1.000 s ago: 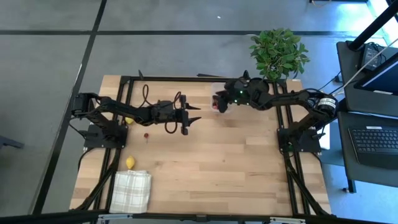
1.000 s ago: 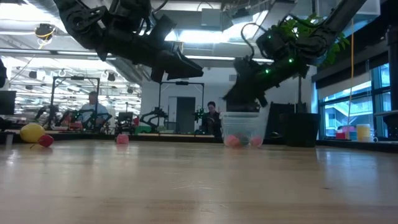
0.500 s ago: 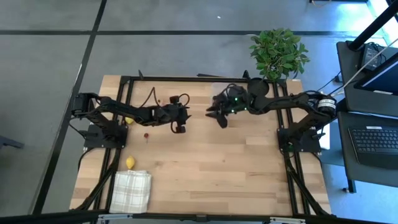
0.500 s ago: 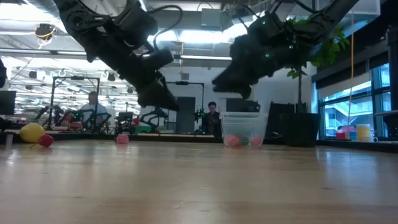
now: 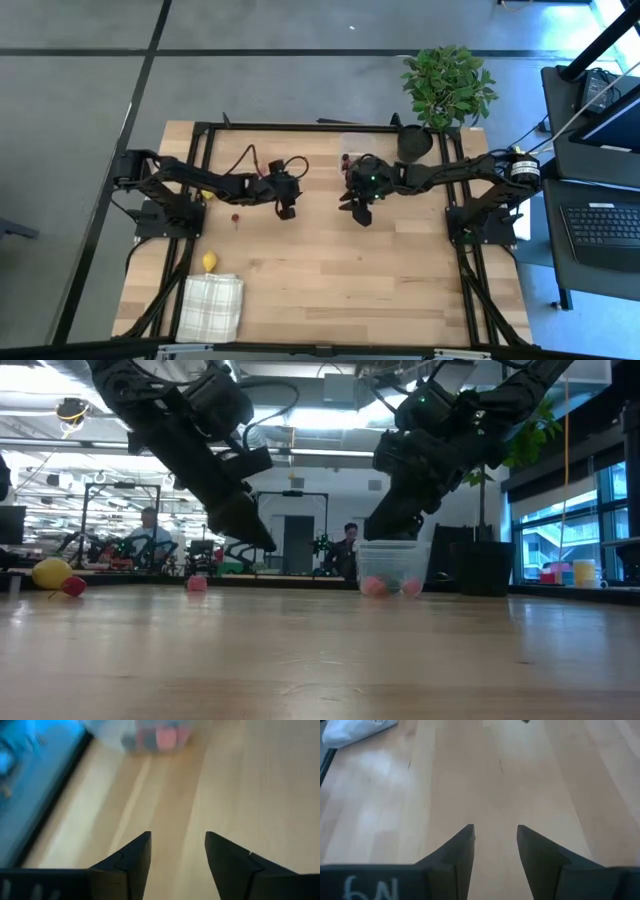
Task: Pick and placing Produce into tupperware
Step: Put the peach into the transparent bin
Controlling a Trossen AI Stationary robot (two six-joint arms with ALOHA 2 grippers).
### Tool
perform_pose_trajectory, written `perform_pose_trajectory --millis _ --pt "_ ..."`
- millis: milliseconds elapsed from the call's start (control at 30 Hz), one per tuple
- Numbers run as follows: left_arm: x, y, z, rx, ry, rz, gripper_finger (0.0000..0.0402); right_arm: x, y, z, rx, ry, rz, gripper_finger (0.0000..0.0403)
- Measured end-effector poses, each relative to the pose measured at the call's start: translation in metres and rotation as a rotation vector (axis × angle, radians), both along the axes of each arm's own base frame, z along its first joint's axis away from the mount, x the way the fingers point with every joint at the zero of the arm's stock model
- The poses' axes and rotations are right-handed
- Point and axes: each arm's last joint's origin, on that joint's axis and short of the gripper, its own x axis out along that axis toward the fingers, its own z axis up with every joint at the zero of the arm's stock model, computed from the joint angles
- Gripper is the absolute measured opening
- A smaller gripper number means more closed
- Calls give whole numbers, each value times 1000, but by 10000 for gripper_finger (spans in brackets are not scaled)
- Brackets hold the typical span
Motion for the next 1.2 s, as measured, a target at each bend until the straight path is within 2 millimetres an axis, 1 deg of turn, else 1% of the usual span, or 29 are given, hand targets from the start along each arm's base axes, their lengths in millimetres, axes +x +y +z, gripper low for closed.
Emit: perform_pose_trajectory --millis 100,233,300,433,533,633,733,900,1067,1200 --pt "-3 4 6 -100 72 47 179 0 -1 1 -21 -7 -11 152" --pt "1 9 19 -117 129 75 179 0 -3 0 -63 4 -60 152" --pt "2 14 27 -147 150 118 179 -1 -3 -1 -74 22 -72 152" --pt "-4 29 41 -242 231 235 179 -1 -3 -1 -81 25 -70 152" --pt "-13 47 47 -319 270 321 179 -1 -3 -1 -96 24 -58 152" --pt "-24 69 47 -395 275 394 179 -1 -4 -1 -105 21 -51 152" --pt "-35 90 46 -469 241 469 179 -1 -4 -1 -114 23 -59 152" --pt "-53 118 46 -577 179 594 179 -1 -5 -1 -114 25 -76 152" --pt "-63 131 46 -604 157 646 179 -1 -5 -1 -114 22 -76 152" --pt "-63 130 46 -620 155 637 179 0 -5 0 -117 7 -77 152"
